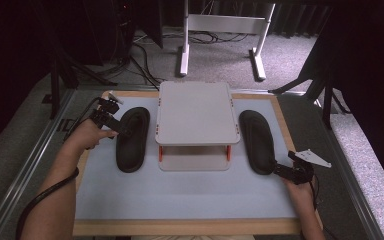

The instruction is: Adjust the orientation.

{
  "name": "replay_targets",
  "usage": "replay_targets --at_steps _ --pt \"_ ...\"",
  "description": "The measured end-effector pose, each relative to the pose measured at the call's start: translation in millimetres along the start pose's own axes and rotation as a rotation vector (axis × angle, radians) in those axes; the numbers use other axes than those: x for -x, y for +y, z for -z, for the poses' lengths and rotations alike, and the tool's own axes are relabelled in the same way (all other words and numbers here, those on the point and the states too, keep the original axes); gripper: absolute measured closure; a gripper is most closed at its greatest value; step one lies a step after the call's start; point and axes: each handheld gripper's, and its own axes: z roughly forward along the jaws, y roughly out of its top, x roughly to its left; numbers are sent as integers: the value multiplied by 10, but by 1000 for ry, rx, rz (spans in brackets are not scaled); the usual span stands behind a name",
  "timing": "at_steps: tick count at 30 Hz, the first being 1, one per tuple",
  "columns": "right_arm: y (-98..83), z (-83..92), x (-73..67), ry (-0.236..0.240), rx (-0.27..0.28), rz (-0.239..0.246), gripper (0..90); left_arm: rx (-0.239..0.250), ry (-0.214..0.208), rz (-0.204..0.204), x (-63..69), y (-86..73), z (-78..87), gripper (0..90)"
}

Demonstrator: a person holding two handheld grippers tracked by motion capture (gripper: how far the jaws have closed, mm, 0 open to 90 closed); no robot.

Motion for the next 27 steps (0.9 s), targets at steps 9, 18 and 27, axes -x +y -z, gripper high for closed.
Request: replay_targets --at_steps 9,18,27 --pt "-2 -6 -15 3 -7 12 139 -56 3 19 59 199 -170 97" --pt "-4 -10 -19 8 -11 22 140 -77 34 55 24 316 -310 291" --pt "-6 -15 -26 14 -17 28 141 -91 60 107 -81 339 -445 415"
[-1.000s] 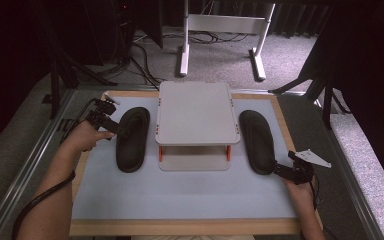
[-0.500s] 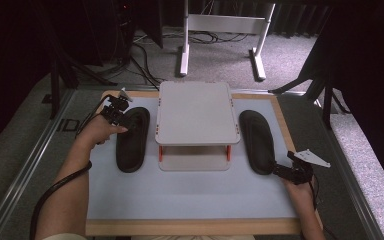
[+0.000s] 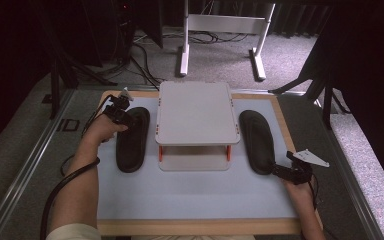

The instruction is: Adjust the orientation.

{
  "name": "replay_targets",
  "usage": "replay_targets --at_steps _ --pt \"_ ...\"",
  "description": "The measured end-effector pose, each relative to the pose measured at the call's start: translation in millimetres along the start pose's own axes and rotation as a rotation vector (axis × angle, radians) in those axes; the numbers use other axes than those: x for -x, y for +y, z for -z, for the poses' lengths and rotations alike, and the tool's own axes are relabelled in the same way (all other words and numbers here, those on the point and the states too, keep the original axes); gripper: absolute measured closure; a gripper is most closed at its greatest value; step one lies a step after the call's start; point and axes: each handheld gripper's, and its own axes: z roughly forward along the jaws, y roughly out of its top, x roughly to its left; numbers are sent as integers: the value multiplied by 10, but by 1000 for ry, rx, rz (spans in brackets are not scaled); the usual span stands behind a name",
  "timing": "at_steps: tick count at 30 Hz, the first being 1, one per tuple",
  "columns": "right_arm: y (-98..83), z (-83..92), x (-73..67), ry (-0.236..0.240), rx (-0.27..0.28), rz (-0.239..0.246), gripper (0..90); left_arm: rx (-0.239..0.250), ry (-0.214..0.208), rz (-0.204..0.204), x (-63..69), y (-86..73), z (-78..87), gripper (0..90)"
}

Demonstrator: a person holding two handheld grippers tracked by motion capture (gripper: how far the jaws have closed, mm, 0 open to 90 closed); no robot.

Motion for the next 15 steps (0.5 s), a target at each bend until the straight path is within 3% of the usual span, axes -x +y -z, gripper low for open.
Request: replay_targets --at_steps 4,6,7,11,15 --pt "0 -2 -3 0 -3 3 148 -31 -1 -1 9 8 -77 496" --pt "-1 -2 -5 -1 -5 3 156 -53 23 35 -24 19 -131 548" --pt "-2 -2 -5 -3 -3 4 156 -45 39 31 -23 15 -136 550" --pt "-3 2 -7 -3 2 3 156 -33 54 52 -43 9 -152 706" --pt "-4 -2 -14 -3 -1 9 156 -31 57 43 -40 6 -140 719"
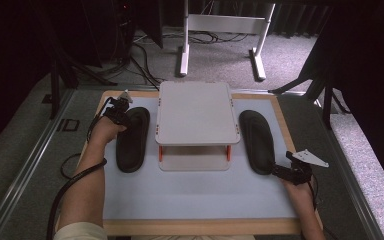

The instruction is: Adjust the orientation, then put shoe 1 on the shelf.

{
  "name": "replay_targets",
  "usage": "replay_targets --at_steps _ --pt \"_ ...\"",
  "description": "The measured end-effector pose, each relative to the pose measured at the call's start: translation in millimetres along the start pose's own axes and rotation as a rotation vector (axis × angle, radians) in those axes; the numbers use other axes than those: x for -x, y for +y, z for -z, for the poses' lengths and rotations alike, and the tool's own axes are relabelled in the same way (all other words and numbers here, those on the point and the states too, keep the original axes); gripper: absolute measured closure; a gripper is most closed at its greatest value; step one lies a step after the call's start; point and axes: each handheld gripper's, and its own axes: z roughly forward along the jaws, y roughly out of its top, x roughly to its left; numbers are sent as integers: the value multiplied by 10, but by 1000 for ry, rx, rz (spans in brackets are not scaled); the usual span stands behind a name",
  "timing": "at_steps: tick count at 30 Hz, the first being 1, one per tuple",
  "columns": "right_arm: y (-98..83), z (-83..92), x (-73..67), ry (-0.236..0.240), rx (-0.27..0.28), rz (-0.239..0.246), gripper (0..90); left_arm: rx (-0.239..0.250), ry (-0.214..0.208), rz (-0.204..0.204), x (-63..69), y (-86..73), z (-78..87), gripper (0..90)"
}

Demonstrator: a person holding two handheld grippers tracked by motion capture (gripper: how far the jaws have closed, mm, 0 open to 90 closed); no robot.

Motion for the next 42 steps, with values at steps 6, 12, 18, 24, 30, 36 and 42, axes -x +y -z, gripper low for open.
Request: replay_targets --at_steps 6,12,18,24,30,36,42 --pt "0 -2 -4 -3 -4 3 156 5 -10 12 -9 -1 55 733" --pt "-2 4 2 -10 7 -6 155 10 -25 5 10 5 198 738" --pt "-2 10 7 9 12 -7 118 13 -51 6 -8 3 454 744" --pt "-4 14 3 -3 14 -7 114 26 -53 13 -8 9 738 744" --pt "-5 6 -7 -6 7 3 114 37 -41 13 28 23 981 743" --pt "-7 6 -14 -13 9 8 114 66 -38 33 85 73 1303 742" --pt "-7 6 -13 -11 6 9 115 78 -35 22 180 127 1542 742"
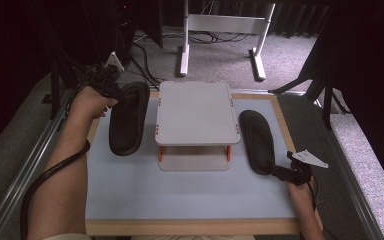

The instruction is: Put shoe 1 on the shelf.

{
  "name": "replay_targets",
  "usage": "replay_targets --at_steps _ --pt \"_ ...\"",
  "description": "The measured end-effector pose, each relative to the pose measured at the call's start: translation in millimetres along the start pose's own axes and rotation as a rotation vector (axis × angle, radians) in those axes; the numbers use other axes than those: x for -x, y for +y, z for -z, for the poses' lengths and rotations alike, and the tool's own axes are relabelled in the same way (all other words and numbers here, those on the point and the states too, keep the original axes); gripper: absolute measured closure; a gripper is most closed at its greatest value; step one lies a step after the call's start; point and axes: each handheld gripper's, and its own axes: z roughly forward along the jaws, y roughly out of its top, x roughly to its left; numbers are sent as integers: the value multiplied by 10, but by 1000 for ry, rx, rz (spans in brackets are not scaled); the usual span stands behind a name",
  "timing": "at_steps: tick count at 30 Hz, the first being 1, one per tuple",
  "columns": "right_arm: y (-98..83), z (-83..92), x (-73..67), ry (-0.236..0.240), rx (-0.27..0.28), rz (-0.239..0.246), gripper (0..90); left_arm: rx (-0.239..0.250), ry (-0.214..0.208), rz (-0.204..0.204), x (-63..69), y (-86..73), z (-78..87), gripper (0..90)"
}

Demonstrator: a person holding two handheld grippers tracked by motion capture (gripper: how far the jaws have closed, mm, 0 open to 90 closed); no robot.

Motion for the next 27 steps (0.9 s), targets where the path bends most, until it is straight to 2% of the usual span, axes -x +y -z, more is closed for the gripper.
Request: replay_targets --at_steps 6,9,13,18,20,27 --pt "0 0 -1 0 -1 0 115 4 5 -6 117 60 170 742" --pt "1 -1 -1 0 -2 1 115 16 -11 -20 200 89 225 742" --pt "0 -1 -2 -1 -2 0 115 21 -34 -31 313 116 233 742" --pt "0 -1 -7 -2 0 5 115 16 -34 -56 487 191 251 742" --pt "-1 0 -11 -2 1 8 115 25 -49 -52 533 221 268 742" --pt "-2 2 -12 -1 3 11 115 41 -69 -92 778 300 263 742"
